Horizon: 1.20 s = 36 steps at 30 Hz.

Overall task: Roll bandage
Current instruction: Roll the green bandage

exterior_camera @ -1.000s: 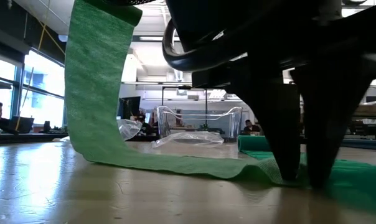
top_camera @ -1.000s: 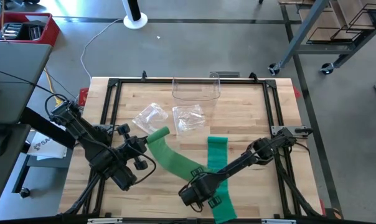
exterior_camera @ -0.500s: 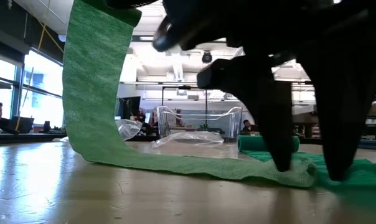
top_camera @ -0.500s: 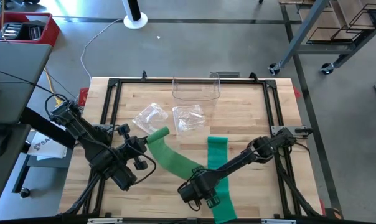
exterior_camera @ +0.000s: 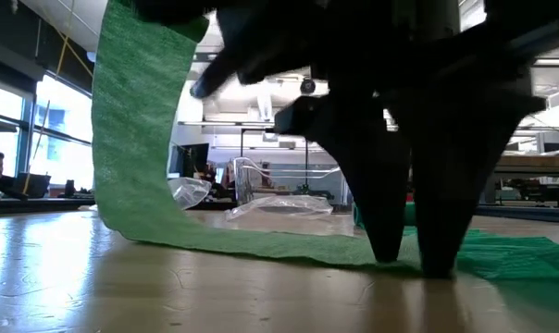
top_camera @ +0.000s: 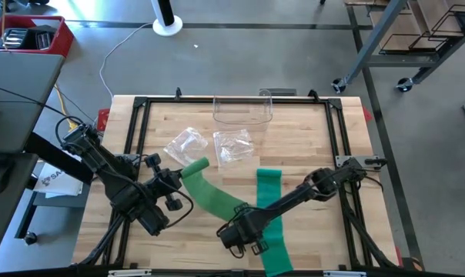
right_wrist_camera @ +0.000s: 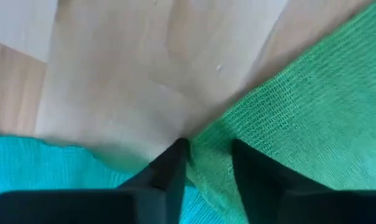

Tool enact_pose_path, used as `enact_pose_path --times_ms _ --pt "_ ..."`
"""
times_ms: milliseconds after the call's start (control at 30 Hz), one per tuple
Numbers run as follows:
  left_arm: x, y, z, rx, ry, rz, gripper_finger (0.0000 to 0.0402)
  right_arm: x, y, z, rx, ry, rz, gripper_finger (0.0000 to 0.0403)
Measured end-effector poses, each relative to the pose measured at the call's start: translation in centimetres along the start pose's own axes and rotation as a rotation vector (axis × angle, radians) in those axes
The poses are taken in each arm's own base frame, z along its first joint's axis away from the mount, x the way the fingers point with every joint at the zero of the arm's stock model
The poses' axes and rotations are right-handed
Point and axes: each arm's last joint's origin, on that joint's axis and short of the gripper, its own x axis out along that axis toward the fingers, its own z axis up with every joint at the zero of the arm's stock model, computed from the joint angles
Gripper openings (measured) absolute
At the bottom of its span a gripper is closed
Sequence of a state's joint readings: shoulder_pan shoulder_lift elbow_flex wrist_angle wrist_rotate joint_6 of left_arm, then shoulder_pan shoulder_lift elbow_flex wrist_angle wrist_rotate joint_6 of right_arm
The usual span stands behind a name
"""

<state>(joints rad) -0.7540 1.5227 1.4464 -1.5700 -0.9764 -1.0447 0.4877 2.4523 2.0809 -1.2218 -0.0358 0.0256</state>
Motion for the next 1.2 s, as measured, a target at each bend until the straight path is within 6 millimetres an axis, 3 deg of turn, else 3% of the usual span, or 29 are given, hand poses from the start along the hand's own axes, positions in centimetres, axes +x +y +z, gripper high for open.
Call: enact_pose_path --times_ms 233,433,600,733,1000,1200 --pt "0.0 0.0 0.0 0.006 0.0 0.002 0.0001 -0.7 0.1 0.9 -0.029 -0.07 -0.005 0.0008" --pt "0.2 0.1 0.2 0.013 -0.019 0.02 0.0001 -3.2 0.7 3.4 0.042 -0.33 0.015 0.0014" --pt "0.2 0.1 0.2 0.013 -0.019 0.02 0.0001 -2.6 1.0 3.8 0.057 -0.382 0.029 0.0016" --pt "0.2 0.1 0.1 0.007 -0.019 0.019 0.0001 -2.1 0.9 3.7 0.048 -0.365 0.026 0.0049" --pt "0.2 0.1 0.1 0.006 -0.017 0.018 0.0001 -3.5 1.0 3.4 -0.061 -0.334 0.01 0.0186" --pt "0.2 0.1 0.1 0.006 -0.005 0.011 0.0001 -3.2 1.6 2.1 -0.172 -0.194 0.001 0.0206"
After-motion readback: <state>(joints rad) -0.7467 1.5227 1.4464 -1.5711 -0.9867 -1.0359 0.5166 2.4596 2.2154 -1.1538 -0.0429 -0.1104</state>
